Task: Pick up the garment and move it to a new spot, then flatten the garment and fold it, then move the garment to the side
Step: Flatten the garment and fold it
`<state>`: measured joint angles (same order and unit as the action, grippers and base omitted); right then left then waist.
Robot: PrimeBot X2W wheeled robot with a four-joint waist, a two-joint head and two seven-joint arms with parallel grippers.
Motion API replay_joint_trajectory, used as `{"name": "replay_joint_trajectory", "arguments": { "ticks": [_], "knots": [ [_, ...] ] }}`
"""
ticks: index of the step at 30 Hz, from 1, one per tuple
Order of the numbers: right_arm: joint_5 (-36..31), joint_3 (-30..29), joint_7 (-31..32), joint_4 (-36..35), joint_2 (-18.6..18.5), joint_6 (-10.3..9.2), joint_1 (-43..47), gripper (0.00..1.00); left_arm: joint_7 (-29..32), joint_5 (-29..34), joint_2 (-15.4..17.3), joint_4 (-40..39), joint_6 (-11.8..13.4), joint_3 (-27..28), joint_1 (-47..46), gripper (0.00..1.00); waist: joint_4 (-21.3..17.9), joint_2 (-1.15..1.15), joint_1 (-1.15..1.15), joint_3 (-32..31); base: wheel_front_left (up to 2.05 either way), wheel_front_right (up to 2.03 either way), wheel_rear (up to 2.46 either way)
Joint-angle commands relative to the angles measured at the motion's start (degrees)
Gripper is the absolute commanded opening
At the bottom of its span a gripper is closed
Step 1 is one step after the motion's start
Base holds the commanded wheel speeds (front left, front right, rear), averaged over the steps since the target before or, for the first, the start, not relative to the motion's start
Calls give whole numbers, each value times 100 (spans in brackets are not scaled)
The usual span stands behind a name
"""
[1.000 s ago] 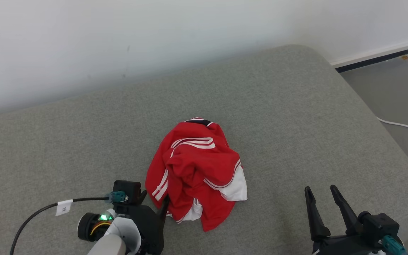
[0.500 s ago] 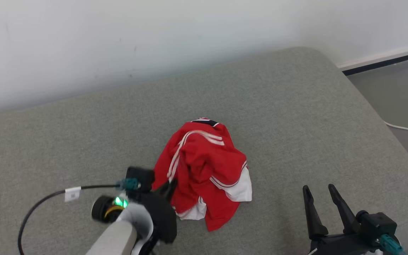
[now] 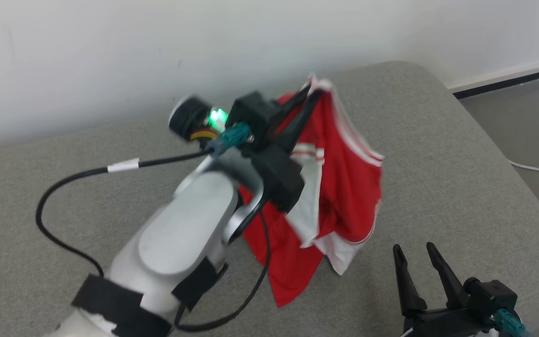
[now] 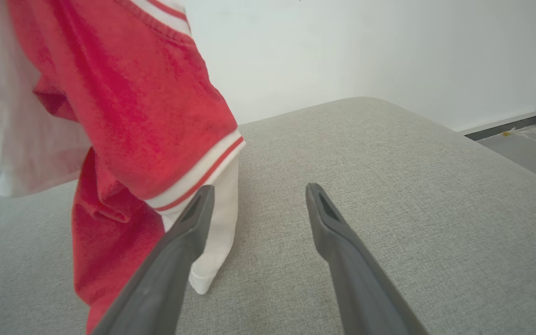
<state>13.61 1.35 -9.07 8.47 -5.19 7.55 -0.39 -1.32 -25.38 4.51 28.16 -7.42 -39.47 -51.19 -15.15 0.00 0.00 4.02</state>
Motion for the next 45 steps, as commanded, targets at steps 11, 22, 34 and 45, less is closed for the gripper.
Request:
{"name": "replay_joint_trajectory", "arguments": {
  "ticks": [11,22,34,45],
  "knots": [
    [53,131,-83,92,47,-13,-183,100,-1276,-543,-161,-442,204,-185,-1479,0,-107,0,0,200,0,0,0],
    [40,86,-153,95,36,-13,-313,100,-1388,-804,242,581,772,708,-511,0,232,0,0,537,0,0,0],
    [49,224,-34,-11,-41,-13,-372,100,-1390,-866,633,948,915,1893,982,0,656,0,0,618,0,0,0],
    [70,265,32,-53,-106,-13,-304,100,-1344,-994,797,1839,988,2400,1529,100,708,0,0,536,0,0,0]
  ]
}}
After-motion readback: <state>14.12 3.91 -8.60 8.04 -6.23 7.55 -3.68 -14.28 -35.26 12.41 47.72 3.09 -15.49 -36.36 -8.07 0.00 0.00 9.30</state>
